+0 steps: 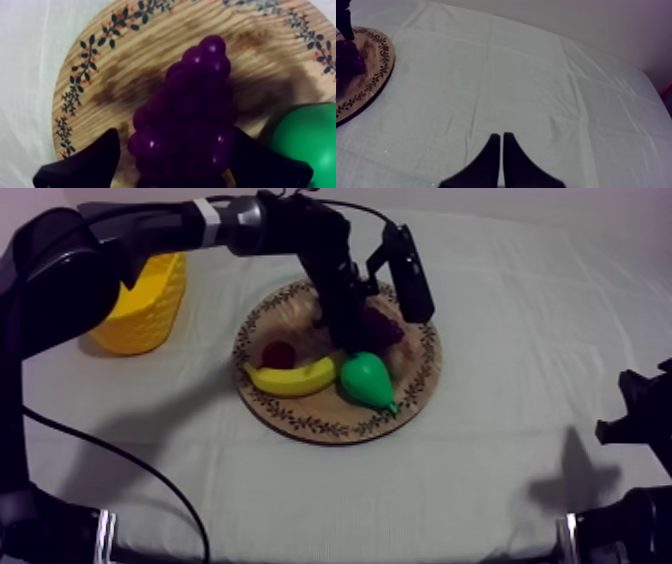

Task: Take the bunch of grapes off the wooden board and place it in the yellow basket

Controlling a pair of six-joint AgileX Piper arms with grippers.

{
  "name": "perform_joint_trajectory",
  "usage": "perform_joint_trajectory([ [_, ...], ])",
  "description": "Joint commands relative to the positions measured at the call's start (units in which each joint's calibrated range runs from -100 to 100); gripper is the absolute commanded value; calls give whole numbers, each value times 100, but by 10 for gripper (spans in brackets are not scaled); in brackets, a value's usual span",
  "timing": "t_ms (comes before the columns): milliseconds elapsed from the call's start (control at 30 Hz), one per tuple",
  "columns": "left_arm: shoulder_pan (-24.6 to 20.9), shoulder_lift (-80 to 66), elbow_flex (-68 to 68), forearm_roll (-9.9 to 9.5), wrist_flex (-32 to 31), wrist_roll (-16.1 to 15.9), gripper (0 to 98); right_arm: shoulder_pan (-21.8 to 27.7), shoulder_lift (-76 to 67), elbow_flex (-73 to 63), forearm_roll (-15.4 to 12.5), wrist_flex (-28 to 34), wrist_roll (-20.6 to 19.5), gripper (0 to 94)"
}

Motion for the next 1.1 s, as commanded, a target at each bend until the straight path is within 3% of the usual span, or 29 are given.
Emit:
perform_joint_trajectory([
  [0,-11,38,-51,6,31,19,772,2,-2,4,0,0,0,2],
  [467,-39,158,-194,13,173,72,732,2,-2,4,0,0,0,2],
  [867,-51,140,-175,23,145,66,554,2,-2,4,0,0,0,2],
  [1067,-51,37,-32,27,22,61,518,2,-2,4,0,0,0,2],
])
